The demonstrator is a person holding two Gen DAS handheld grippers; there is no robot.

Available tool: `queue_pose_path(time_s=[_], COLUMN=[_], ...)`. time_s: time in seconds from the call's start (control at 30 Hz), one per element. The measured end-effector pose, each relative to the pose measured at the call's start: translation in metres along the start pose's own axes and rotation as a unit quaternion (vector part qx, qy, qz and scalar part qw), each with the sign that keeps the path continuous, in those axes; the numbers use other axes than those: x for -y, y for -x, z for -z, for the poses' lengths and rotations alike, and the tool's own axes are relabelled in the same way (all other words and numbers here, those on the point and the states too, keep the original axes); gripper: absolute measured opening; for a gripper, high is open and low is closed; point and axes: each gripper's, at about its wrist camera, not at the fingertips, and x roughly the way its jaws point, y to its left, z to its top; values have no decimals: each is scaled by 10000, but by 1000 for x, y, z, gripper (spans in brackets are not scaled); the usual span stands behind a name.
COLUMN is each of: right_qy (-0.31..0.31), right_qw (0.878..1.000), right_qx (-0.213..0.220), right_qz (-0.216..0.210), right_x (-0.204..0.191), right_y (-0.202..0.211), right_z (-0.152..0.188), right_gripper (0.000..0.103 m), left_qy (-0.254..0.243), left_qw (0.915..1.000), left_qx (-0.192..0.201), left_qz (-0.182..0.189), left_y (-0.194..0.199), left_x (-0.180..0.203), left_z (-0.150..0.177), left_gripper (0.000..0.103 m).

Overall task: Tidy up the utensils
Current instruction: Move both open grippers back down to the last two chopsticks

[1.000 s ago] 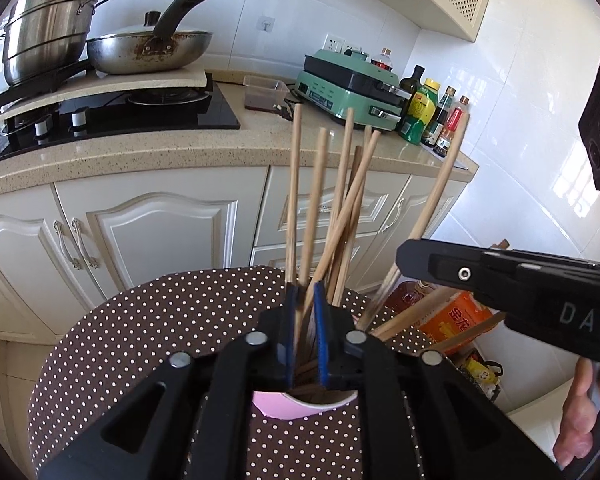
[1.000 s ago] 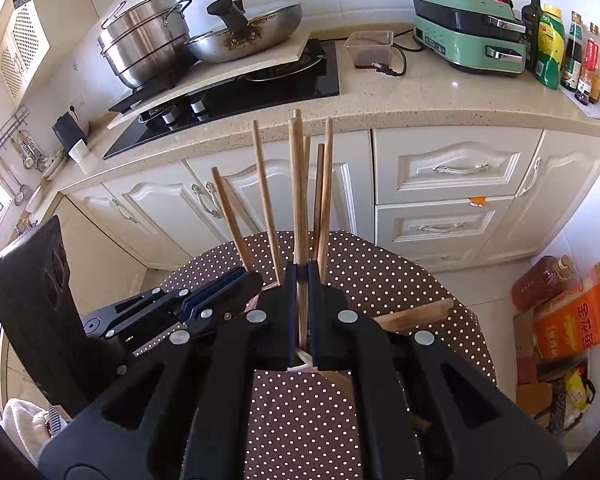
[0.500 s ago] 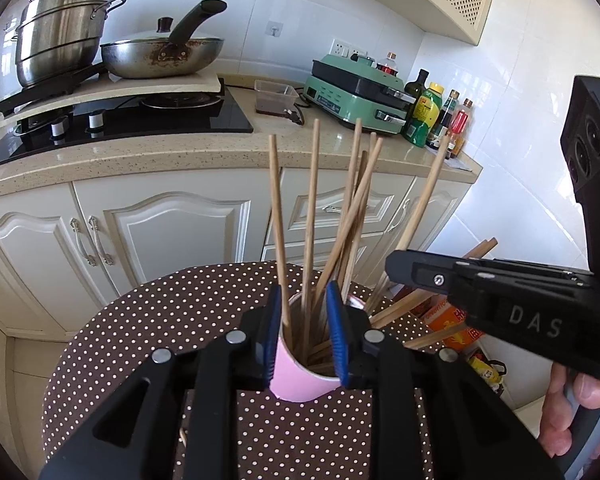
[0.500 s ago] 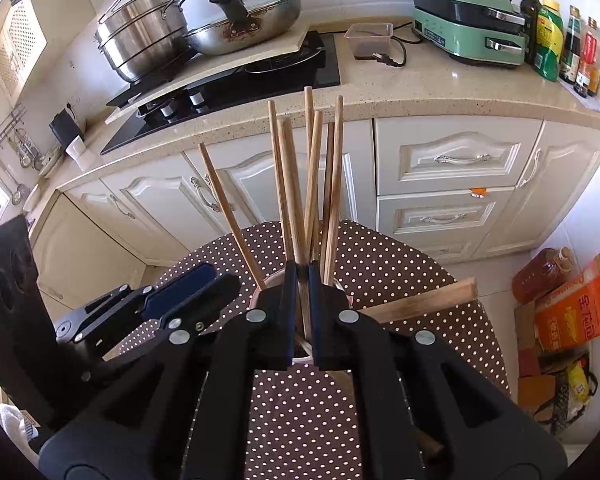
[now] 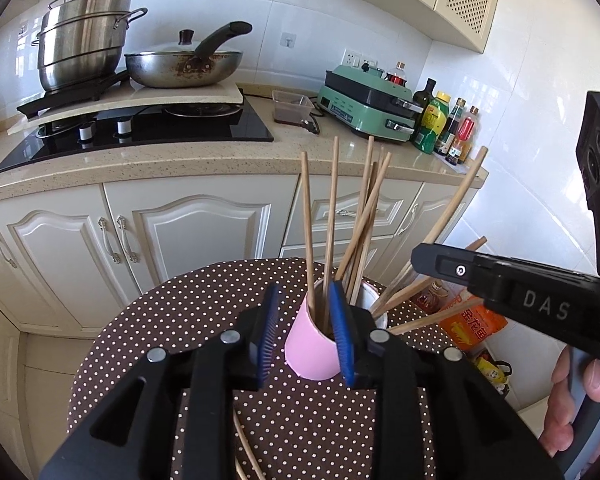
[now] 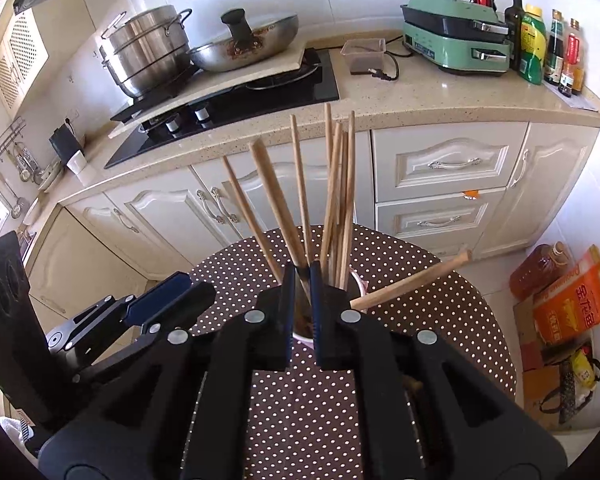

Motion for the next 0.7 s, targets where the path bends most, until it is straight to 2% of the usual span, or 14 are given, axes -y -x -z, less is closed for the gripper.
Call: queue_pose_path(time_s=[0.33, 0.4, 0.43, 0.47, 0.7], right_qy=[-78, -77, -87, -102, -138], right_qw=[9995, 9993, 9991, 9986, 9973], right_qx=[287, 350, 405, 494, 687], right_qz=[43, 88, 118, 145, 217], right_x=[-23, -26, -28, -29, -39], right_y=[29, 33, 37, 42, 61], right_z=[15, 17, 19, 21, 33], right_gripper=[10, 22, 39, 51, 50], left_qy=[-101, -125, -133, -142, -209], left_qw=[9999, 9999, 9999, 9999, 9997], left_qx=[90, 97, 93, 87, 65], left_qz=[-12, -1, 7, 18, 82], left_y=[40, 47, 49, 52, 69], left_x=[-6, -7, -7, -8, -11], left_z=[10, 12, 13, 14, 23], left_gripper=[34, 34, 34, 34, 34])
